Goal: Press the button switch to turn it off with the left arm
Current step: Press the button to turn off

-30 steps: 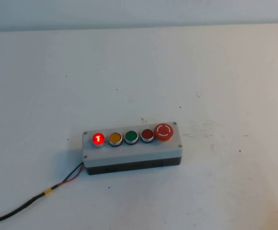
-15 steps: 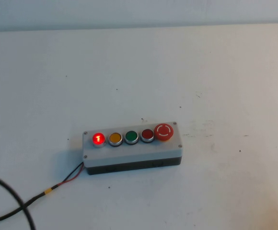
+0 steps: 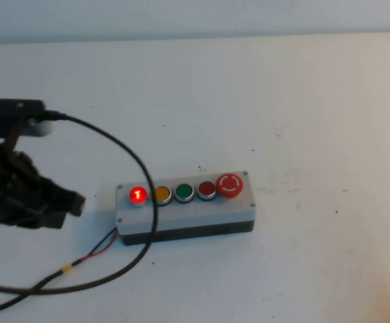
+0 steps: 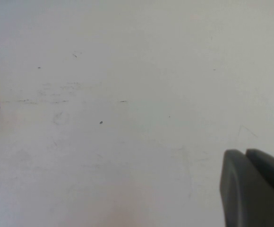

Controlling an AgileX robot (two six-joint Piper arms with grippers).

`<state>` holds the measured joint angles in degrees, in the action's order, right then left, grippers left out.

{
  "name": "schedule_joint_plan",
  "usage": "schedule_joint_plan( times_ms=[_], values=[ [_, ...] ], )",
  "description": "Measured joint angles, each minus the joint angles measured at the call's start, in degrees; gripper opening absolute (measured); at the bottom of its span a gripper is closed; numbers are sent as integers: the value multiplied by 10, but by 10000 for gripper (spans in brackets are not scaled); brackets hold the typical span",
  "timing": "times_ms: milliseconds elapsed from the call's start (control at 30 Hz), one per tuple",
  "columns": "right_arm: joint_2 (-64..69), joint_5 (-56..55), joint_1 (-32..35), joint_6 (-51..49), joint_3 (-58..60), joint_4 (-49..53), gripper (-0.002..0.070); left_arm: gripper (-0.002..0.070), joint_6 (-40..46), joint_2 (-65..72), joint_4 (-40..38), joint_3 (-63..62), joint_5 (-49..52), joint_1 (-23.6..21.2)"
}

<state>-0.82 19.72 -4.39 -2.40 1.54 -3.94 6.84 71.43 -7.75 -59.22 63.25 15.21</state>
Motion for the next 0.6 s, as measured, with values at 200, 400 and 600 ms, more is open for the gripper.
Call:
schedule_joint_plan(
  times_ms=[200,400,600],
  values=[
    [0,0,0,0,0,0,-16,-4,9,133,27,-110,0,74],
    [0,0,0,0,0,0,-16,-4,22,233,24,-218,56,85],
    [0,0,0,0,0,0,-16,-4,51,276,0,-251,62,96]
  ],
)
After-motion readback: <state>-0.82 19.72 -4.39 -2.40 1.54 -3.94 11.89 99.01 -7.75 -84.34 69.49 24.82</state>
